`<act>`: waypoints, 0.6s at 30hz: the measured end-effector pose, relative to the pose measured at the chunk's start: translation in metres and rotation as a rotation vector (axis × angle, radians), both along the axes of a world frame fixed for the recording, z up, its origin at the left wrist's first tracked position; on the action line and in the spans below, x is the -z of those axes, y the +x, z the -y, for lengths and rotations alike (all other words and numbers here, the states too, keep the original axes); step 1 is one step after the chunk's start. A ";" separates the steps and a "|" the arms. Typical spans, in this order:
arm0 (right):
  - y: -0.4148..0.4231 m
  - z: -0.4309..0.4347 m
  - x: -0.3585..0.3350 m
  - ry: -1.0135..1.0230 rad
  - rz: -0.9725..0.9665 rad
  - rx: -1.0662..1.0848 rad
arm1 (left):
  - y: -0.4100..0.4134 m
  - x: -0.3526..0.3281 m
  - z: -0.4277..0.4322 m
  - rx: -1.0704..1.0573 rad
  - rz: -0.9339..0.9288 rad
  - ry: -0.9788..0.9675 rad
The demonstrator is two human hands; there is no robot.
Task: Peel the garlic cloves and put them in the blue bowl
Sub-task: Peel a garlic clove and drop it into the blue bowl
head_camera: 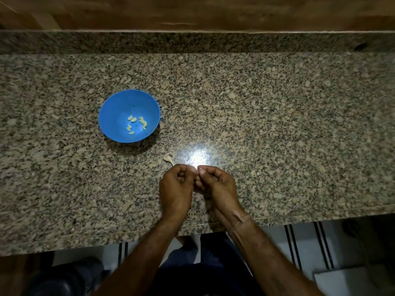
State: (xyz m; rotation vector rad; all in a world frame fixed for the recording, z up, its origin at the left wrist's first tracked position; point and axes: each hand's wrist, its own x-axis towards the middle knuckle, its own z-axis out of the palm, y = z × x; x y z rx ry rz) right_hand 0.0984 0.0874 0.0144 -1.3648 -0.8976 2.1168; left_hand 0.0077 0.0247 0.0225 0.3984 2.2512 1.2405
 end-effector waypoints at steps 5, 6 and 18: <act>0.009 -0.021 0.004 0.075 0.048 -0.010 | -0.005 0.006 -0.002 0.020 -0.116 -0.063; 0.011 -0.025 0.004 0.106 0.057 -0.019 | -0.005 0.005 -0.002 0.044 -0.155 -0.091; 0.006 -0.042 0.000 0.396 0.173 -0.331 | -0.003 0.004 0.001 0.089 -0.183 0.035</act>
